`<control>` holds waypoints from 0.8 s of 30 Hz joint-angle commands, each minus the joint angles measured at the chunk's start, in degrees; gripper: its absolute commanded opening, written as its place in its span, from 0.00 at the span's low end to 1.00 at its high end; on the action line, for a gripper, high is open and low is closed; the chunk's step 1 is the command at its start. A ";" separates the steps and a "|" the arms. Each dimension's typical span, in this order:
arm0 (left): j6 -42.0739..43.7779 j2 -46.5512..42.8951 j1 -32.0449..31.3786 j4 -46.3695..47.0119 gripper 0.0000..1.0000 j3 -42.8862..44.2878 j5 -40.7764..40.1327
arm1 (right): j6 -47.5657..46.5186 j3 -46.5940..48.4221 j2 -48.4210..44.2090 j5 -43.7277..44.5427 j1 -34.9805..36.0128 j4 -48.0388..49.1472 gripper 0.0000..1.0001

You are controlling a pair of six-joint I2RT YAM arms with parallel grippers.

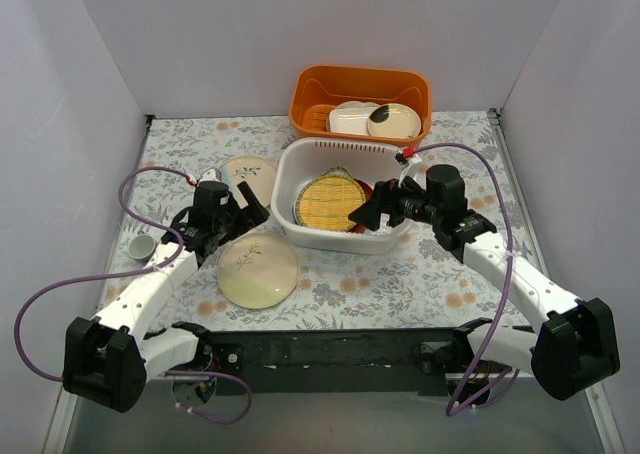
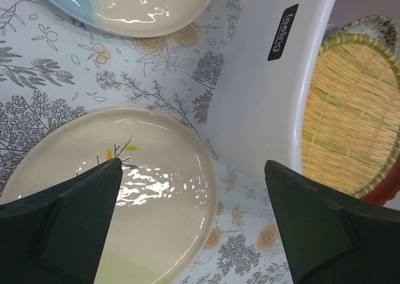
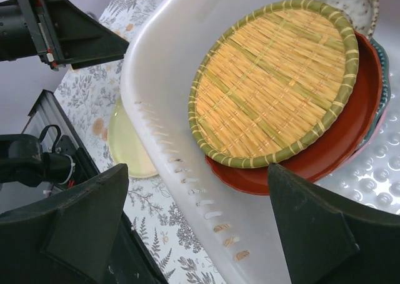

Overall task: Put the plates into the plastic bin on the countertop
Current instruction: Place the plate in the plastic bin, then pick up the plate at the center of the board.

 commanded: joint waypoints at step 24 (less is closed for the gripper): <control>0.03 -11.15 -0.28 3.16 0.98 -12.15 -7.95 | 1.51 1.44 -4.91 -5.28 4.26 3.09 0.98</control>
